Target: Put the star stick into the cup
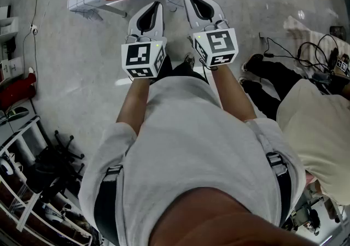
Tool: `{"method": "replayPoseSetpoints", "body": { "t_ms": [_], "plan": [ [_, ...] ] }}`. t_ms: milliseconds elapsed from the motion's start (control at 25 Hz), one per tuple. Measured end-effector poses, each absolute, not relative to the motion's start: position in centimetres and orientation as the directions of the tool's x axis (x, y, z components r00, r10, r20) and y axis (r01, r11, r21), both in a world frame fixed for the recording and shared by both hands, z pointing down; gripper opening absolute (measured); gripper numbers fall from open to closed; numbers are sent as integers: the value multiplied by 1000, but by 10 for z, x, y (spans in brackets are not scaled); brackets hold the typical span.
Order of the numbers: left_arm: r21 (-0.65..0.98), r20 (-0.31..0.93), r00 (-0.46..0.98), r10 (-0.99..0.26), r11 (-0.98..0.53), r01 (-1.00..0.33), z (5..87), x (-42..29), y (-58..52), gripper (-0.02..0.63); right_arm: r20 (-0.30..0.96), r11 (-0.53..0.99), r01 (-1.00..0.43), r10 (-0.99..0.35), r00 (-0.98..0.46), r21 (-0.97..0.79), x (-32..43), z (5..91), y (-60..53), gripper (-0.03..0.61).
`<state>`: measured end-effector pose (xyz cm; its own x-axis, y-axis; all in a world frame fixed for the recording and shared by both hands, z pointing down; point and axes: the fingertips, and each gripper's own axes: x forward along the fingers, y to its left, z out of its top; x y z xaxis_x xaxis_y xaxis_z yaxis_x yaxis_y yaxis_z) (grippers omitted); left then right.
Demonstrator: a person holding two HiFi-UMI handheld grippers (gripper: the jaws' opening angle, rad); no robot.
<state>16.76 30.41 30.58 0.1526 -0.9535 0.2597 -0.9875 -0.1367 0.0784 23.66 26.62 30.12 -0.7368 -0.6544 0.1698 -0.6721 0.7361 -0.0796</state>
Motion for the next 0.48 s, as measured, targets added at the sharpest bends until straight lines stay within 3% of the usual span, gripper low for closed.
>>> {"method": "replayPoseSetpoints", "body": {
  "t_ms": [480],
  "plan": [
    [153,294,192,-936,-152,-976,325,67,229,3,272,765,-642,-607,-747,-57,138,335,205,0]
  ]
}}
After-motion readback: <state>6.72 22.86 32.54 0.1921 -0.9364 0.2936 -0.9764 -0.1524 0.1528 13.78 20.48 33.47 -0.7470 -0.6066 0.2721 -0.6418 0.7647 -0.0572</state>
